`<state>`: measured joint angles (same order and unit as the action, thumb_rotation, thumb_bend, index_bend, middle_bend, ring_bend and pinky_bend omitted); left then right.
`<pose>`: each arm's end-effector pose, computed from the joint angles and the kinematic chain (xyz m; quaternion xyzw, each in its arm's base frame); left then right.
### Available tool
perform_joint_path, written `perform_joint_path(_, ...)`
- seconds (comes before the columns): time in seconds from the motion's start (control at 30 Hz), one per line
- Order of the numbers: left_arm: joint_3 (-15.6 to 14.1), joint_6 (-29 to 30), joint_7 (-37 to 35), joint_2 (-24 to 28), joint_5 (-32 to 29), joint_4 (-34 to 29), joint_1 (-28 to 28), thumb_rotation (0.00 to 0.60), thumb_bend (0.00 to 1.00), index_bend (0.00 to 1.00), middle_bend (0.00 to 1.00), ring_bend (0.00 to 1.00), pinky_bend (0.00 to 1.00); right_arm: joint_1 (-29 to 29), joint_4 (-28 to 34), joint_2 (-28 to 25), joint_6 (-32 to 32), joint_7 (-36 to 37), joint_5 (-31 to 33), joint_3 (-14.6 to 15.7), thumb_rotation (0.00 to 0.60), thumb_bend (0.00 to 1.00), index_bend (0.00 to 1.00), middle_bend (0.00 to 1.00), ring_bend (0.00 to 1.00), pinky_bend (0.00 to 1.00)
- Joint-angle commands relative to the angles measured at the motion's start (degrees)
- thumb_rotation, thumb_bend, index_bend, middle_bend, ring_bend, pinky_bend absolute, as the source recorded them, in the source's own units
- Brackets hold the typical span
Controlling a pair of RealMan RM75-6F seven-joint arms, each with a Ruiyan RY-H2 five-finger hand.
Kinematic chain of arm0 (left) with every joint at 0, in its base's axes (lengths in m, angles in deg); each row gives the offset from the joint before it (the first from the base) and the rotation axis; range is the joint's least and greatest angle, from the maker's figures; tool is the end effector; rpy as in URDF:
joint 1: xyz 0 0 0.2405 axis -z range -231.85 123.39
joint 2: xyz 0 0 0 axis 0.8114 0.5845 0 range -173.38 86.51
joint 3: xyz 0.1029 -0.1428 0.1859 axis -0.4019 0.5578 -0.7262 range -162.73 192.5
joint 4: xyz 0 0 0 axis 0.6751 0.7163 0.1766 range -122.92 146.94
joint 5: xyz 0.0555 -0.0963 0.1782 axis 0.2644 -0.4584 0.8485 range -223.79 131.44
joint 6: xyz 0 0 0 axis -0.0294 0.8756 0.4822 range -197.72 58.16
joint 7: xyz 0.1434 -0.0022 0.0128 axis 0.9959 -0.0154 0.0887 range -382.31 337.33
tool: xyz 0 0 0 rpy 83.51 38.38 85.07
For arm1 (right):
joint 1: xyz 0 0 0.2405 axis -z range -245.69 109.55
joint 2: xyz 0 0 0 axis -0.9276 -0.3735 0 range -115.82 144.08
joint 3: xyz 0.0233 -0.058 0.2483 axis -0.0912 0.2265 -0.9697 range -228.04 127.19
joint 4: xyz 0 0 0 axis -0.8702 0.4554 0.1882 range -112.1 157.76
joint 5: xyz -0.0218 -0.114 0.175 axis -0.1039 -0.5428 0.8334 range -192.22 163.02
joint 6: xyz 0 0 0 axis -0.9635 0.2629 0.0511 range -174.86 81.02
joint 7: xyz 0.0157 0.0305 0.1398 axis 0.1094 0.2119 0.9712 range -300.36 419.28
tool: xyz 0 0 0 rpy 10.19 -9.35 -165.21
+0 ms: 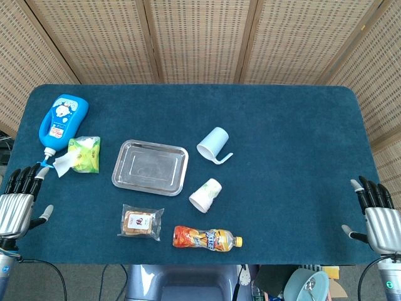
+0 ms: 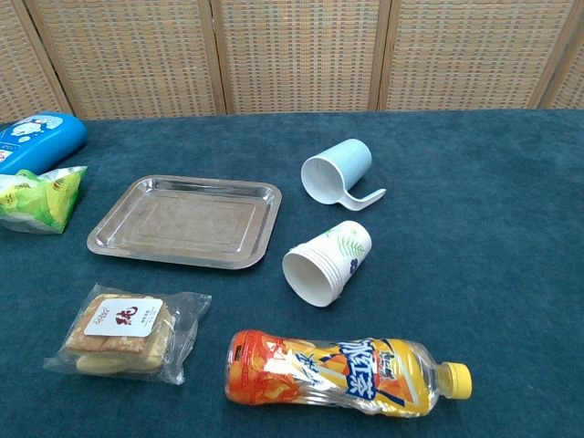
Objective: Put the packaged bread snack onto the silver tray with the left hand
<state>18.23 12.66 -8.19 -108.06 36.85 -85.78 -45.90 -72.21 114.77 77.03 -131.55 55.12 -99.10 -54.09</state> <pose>-0.2875 0.1986 0.1450 -0.6306 -0.3477 -0.3442 0.6025 -0.3188 -0.1802 0.1693 0.6011 -0.3640 0.3532 0.6177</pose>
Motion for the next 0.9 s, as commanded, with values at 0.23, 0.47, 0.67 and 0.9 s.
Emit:
perform_joint_path(0.23,0.7,-1.47,3.45,0.03,-2.35,-2.01,0.94,0.6,0.32,0.0,0.0,0.0,0.0,-0.25,-0.95,-0.1,0.77,1.04,0.61,-0.32,0.6,0.09,0.0,0.0,0.0,0.0)
perform_joint_path(0.47,0.22,-2.31,5.66,1.08,-3.41,-5.61,1.01,0.6,0.32,0.0,0.0,0.0,0.0,-0.79,-1.61,-0.27,1.36,1.88,0.28,-0.49,0.6,0.09,0.0,0.0,0.0,0.0)
perform_joint_path(0.67,-0.7,-5.06,6.31,1.4,-3.44,-8.04,2.15,0.6,0.32,0.0,0.0,0.0,0.0,-0.86,-2.26,-0.34,1.49,2.76,0.27,-0.54,0.6,0.09,0.0,0.0,0.0,0.0)
perform_joint_path(0.9,-0.89,-6.97,6.5,1.14,-3.74,-8.6,3.35,0.6,0.32,0.0,0.0,0.0,0.0,-0.78,-2.84,-0.51,1.08,4.05,0.11,-0.74,0.6,0.09,0.0,0.0,0.0,0.0)
